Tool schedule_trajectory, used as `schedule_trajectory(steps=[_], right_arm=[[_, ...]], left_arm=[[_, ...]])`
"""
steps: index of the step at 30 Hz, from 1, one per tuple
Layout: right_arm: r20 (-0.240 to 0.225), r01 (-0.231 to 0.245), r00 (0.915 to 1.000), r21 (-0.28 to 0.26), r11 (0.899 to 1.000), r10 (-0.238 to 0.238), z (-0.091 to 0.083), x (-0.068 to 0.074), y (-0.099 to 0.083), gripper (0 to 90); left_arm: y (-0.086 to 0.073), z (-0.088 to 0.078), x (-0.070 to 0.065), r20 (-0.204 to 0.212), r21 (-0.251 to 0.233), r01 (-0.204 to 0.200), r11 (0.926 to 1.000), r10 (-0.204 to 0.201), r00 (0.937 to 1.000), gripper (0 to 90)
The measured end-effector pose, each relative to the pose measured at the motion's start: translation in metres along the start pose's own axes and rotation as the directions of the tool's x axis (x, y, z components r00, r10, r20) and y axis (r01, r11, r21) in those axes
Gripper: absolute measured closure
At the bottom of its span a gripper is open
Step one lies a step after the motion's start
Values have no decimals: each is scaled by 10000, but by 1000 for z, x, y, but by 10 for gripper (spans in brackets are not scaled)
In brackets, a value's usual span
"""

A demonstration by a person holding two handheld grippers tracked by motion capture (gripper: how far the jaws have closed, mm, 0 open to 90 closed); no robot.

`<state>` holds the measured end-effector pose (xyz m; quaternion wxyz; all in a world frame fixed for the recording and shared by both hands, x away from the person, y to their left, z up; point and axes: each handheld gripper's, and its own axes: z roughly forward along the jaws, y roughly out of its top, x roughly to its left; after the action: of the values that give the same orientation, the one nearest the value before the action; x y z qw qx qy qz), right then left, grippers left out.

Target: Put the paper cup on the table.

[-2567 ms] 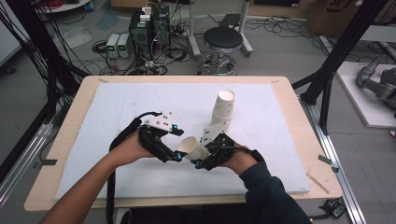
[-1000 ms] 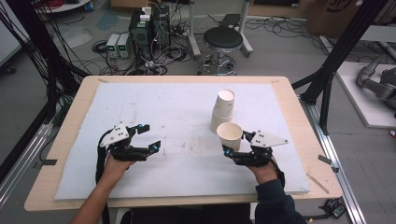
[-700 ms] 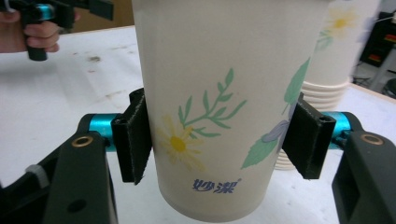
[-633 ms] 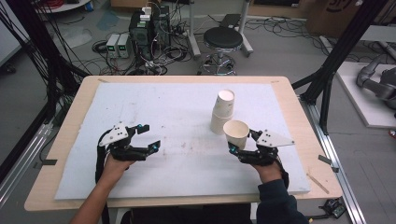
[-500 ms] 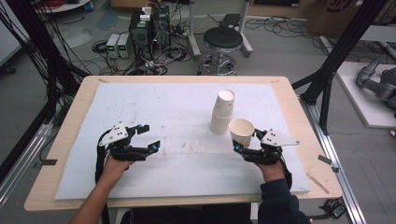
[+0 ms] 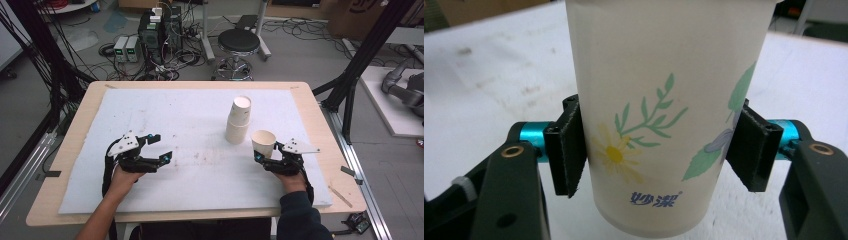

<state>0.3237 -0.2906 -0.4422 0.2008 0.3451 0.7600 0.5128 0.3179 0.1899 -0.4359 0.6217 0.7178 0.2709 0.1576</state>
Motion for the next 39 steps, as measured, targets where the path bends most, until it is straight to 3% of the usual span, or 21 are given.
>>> schedule_trajectory(steps=[8,13,17,25,28,31,36,39], right_arm=[[114,129,9998,1117,9937,-142,13,1,-2,338],[202,535,9981,2050,9773,-589,21,7,1,336],[62,510,9985,2138,9755,-535,17,4,0,334],[-198,1055,9944,2508,9623,-1039,6,1,-5,328],[-242,1061,9943,2562,9608,-1034,5,1,-6,296],[-225,715,9974,2369,9689,-681,2,0,-6,190],[-328,625,9979,2223,9730,-566,-11,1,-5,189],[-479,607,9975,1898,9799,-525,-32,1,1,189]], left_arm=[[-2,3,1,-38,257,26,9997,-25,10000,190],[-2,3,0,-69,414,43,9991,-40,10000,190],[-3,1,1,-152,423,118,9990,-111,9998,192],[-5,1,2,-196,421,227,9989,-218,9996,192],[-5,1,3,-323,409,267,9988,-254,9992,192],[-5,0,5,-394,366,386,9986,-372,9985,190],[-5,-2,7,-455,301,454,9985,-440,9980,189],[-5,-5,10,-536,169,571,9982,-561,9970,190]])
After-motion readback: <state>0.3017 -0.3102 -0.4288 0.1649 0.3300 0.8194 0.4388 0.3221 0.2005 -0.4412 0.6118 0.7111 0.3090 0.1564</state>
